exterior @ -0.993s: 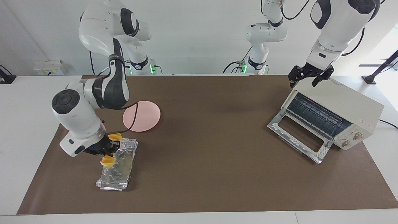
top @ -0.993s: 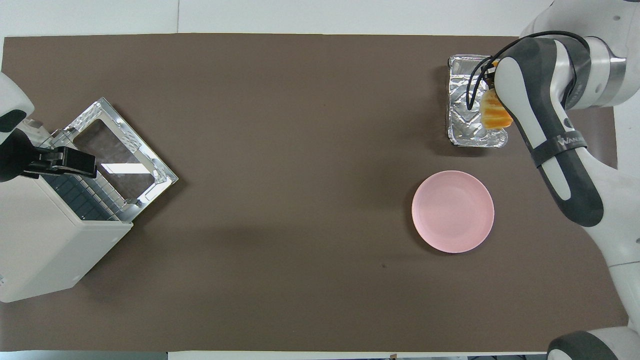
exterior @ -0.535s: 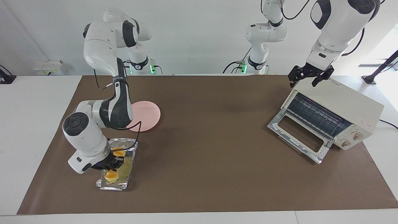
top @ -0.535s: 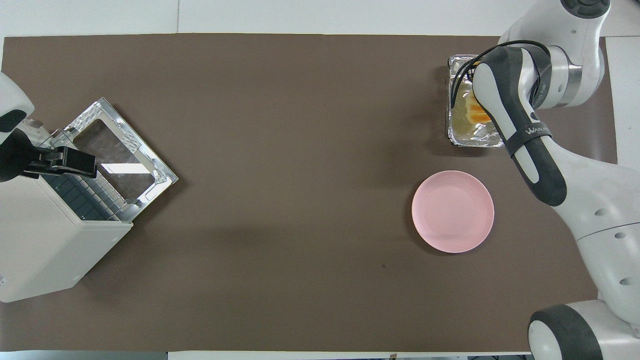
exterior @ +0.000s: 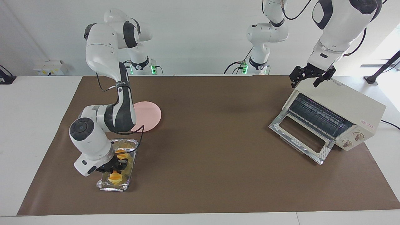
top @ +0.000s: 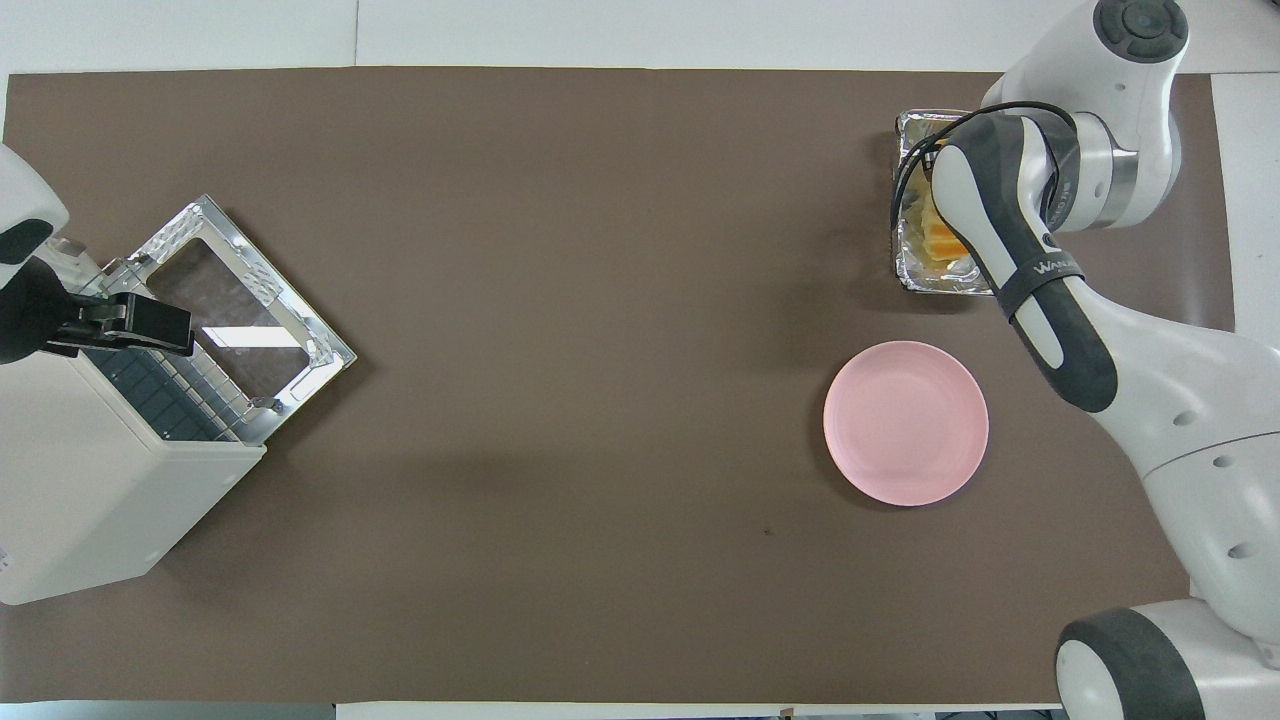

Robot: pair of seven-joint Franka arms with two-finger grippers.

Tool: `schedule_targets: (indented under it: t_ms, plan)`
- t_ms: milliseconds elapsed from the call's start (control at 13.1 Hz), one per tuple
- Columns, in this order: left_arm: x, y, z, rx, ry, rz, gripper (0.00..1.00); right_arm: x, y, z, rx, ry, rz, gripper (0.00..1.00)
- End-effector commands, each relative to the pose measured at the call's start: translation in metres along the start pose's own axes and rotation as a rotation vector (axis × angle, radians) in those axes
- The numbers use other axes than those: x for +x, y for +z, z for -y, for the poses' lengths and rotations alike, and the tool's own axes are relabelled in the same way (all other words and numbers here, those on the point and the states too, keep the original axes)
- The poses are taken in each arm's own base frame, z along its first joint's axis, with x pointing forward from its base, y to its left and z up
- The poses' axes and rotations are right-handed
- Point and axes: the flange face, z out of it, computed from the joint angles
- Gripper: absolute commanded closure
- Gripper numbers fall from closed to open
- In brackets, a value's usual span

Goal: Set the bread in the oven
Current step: 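Open the right gripper to set the bread inside the foil tray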

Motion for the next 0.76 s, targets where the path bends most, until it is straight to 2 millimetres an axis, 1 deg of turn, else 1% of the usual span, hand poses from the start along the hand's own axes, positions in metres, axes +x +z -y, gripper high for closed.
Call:
schedule_targets:
  t_ms: [0, 76, 153, 229, 305, 458, 535, 611, 687]
  plan:
    - [0.001, -0.002, 0.005, 0.009, 0.000, -0.009, 0.00, -0.008, -0.023, -0.004, 0.003, 0.023, 0.016, 0.00]
    - [0.001, -0.002, 0.005, 0.009, 0.000, -0.009, 0.00, -0.010, -0.035, -0.006, -0.002, 0.023, 0.015, 0.00]
    - [0.001, -0.003, 0.005, 0.009, 0.000, -0.012, 0.00, -0.012, -0.041, -0.006, -0.003, 0.023, 0.026, 0.00]
    - [0.001, -0.002, 0.005, 0.009, 0.000, -0.010, 0.00, -0.016, -0.041, -0.009, -0.010, 0.023, 0.058, 0.00]
    - [0.001, -0.002, 0.005, 0.009, 0.000, -0.010, 0.00, -0.016, -0.045, -0.015, -0.026, 0.014, 0.065, 0.00]
    - [0.001, -0.002, 0.005, 0.009, 0.000, -0.010, 0.00, -0.016, -0.046, -0.040, -0.057, -0.022, 0.041, 0.00]
    - [0.001, -0.002, 0.005, 0.009, 0.000, -0.009, 0.00, -0.016, -0.039, -0.046, -0.063, -0.037, 0.019, 0.00]
    - [0.001, -0.002, 0.005, 0.009, 0.000, -0.009, 0.00, -0.020, -0.028, -0.054, -0.063, -0.040, 0.017, 0.00]
    - [0.001, -0.002, 0.005, 0.009, 0.000, -0.009, 0.00, -0.025, -0.023, -0.056, -0.065, -0.045, 0.004, 0.00]
